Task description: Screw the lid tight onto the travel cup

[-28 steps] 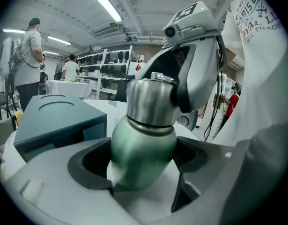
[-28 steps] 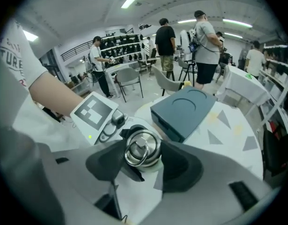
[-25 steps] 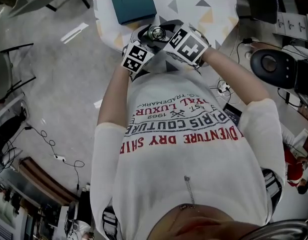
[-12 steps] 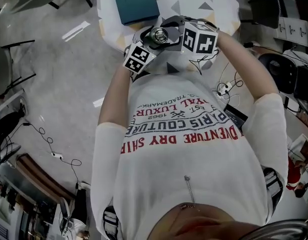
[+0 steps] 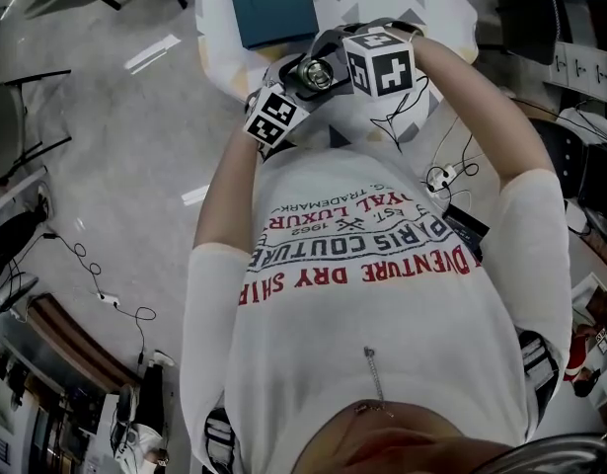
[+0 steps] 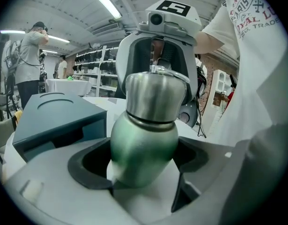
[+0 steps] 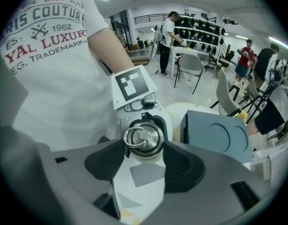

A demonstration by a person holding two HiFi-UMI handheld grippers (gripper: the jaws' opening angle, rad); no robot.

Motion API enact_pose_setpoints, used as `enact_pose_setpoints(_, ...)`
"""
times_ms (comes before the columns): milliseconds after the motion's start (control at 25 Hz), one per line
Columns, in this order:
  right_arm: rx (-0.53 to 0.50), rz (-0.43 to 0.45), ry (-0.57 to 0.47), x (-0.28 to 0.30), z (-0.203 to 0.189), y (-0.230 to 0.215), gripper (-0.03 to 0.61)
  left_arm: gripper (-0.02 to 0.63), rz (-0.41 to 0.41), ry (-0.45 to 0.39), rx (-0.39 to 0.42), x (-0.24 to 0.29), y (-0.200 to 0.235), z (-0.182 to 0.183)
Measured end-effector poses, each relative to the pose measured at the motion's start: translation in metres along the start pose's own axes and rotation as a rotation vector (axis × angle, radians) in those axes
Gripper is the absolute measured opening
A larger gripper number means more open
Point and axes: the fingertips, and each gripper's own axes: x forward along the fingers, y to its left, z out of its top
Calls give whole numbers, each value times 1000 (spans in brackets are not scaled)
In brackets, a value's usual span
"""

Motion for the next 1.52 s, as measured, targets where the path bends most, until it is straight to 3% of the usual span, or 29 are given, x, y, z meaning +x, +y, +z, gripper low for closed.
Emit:
enact_pose_setpoints(120, 1, -5, -8, 0, -3, -2, 262, 398, 2, 9, -11, 5, 2, -7)
enact_pose_setpoints(280, 90, -50, -23, 3, -3, -5, 259, 398, 0, 15, -7, 5, 4, -8)
enact_pose_setpoints(600, 369, -222, -79, 3, -3, -14, 258, 400, -9, 15, -12, 5, 8, -8)
enact_pose_setpoints(840, 676, -364, -175, 4, -7, -15, 258, 400, -15, 10, -19, 7, 7, -10)
enact_pose_setpoints(960, 736, -450, -190, 3, -7, -16, 258, 400, -13, 7, -20, 7, 7, -9)
enact_pose_setpoints(1200, 698, -503, -177, 2, -4, -16, 258, 400, -11, -16, -19, 6, 8, -6)
enact_pose_setpoints(1360, 540, -413, -167, -4, 1, -6, 279, 400, -15, -2, -19, 4, 5, -6)
enact_pose_setpoints(1520, 347, -306, -72, -8, -6, -3, 288, 400, -21, 3, -18, 6, 4, -8)
